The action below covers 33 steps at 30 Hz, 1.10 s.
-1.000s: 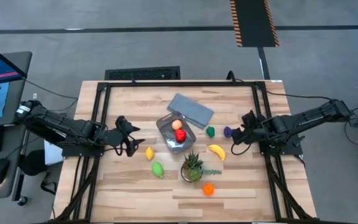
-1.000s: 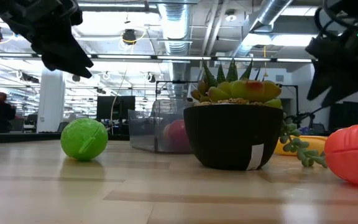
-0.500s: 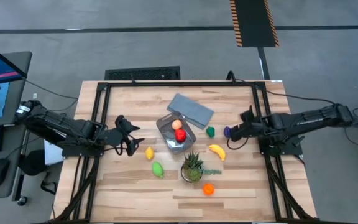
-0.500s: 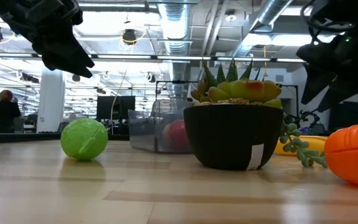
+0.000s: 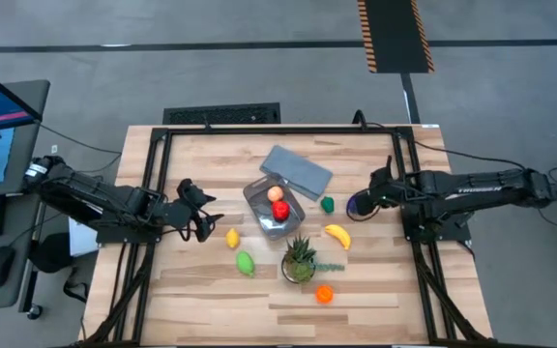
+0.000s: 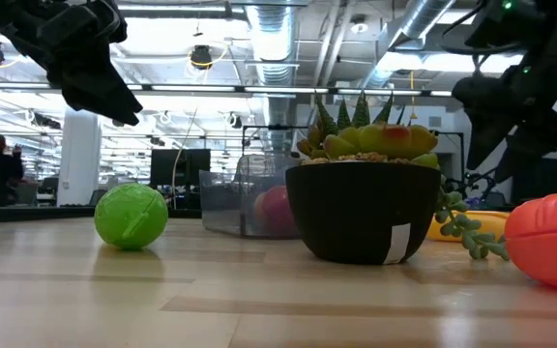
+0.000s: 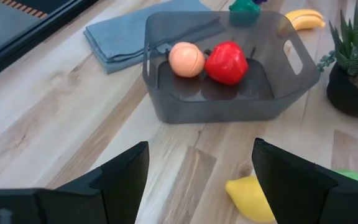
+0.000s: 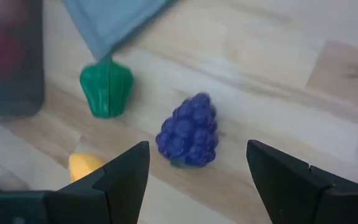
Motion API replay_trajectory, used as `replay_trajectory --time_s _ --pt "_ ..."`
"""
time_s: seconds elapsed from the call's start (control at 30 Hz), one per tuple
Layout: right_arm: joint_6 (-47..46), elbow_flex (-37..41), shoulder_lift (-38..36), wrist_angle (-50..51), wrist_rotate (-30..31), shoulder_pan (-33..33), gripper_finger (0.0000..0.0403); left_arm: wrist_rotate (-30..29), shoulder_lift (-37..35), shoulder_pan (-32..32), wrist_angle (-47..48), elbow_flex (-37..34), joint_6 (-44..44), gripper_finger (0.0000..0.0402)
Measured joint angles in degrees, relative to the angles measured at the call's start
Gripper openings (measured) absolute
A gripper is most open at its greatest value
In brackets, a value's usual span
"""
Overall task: Pick and placing Produce into tupperware
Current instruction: Put the violet grapes into the black bin
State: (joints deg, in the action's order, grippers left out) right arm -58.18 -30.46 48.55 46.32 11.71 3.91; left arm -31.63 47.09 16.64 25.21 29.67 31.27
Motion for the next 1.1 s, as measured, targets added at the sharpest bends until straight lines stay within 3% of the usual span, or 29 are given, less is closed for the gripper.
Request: replay_trajectory --time_s 1.1 --pt "5.7 0.0 18.7 -11.4 -5.9 2.6 0.0291 -0.7 0.0 0.0 1.0 0.0 0.0 0.0273"
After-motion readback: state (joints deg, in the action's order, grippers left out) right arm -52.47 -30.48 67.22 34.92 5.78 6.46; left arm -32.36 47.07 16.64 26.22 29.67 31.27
